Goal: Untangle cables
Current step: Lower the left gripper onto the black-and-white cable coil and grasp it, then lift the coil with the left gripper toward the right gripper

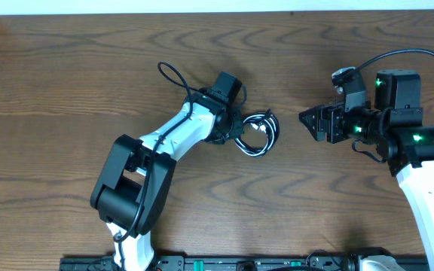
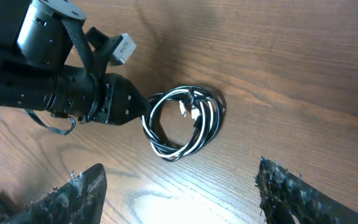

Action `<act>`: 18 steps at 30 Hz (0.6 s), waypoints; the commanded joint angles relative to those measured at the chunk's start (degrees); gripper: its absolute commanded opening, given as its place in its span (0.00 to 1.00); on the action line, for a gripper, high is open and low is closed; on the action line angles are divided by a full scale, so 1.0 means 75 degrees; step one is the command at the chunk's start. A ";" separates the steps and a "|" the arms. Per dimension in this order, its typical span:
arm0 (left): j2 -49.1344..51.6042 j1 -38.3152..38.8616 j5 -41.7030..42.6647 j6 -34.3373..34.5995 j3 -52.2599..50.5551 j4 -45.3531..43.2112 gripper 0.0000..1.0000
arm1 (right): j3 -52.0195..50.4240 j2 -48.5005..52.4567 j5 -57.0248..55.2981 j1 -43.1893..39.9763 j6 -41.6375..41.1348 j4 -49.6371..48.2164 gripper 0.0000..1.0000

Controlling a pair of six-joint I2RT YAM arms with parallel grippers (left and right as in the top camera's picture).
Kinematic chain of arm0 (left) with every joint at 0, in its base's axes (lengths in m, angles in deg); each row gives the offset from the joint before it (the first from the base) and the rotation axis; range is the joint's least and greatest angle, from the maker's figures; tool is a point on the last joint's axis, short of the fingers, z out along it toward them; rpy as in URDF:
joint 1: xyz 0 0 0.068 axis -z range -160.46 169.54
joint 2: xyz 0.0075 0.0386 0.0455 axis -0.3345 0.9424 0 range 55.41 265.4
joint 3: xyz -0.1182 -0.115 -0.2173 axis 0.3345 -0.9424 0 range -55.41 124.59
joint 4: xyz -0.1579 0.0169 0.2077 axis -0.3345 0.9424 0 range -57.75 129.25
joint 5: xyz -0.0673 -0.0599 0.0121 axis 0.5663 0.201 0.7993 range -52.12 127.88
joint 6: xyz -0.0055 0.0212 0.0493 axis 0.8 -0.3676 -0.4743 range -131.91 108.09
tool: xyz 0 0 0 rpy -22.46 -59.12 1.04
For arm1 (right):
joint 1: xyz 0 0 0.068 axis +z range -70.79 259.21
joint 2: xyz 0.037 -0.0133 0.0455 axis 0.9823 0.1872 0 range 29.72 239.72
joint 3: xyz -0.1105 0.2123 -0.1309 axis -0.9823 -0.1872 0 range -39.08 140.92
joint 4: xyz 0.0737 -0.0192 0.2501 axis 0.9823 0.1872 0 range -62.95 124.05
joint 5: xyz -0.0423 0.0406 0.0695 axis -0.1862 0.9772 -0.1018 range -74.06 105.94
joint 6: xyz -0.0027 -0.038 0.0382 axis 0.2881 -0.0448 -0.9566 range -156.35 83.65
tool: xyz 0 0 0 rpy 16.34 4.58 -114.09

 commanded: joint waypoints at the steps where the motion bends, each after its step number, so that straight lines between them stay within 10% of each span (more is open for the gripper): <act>1: -0.0003 -0.0026 -0.0221 0.0219 -0.0102 0.0012 0.24 | -0.0079 0.0012 -0.0015 0.0050 -0.0082 0.0012 0.74; 18: 0.0493 0.0548 -0.0714 0.0475 -0.0102 -0.0216 0.11 | -0.0079 0.0137 -0.0160 0.0050 -0.0085 0.0038 0.75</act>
